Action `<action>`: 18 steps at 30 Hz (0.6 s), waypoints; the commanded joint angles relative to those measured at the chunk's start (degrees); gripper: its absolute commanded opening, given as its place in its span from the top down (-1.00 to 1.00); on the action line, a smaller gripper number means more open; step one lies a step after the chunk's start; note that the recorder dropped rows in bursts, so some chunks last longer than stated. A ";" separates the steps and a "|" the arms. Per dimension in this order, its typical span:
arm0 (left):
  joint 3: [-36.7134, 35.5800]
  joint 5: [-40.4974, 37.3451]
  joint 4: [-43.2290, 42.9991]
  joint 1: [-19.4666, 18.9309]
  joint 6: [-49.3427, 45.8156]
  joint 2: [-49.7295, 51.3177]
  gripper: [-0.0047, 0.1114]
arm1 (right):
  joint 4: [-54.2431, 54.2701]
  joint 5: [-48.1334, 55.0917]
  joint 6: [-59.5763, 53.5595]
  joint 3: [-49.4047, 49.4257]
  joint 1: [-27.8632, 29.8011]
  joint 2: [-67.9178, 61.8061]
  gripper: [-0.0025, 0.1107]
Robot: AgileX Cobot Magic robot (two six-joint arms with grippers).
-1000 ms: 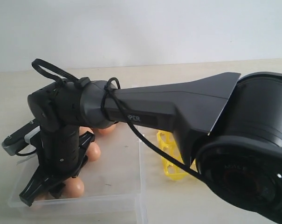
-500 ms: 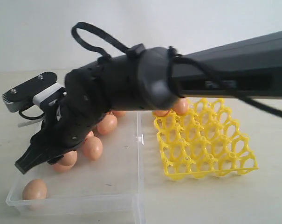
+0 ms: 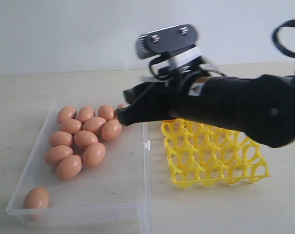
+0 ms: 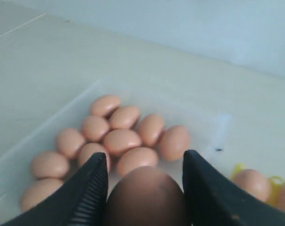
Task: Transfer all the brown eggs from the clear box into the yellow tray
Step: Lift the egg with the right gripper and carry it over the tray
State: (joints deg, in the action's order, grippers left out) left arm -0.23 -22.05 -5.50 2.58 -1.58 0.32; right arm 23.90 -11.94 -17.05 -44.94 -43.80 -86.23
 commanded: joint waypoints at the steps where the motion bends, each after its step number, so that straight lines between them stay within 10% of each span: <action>1: 0.23 0.35 0.06 0.28 0.30 -0.32 0.92 | 0.91 -8.21 -2.89 6.08 7.18 5.16 0.96; 18: 0.23 0.35 0.06 0.28 0.30 -0.32 0.92 | -12.52 -16.05 18.45 7.90 22.50 -2.84 0.96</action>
State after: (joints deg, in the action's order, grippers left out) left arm -0.23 -22.05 -5.50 2.58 -1.58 0.32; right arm 12.25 -25.77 -0.51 -36.96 -22.54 -86.83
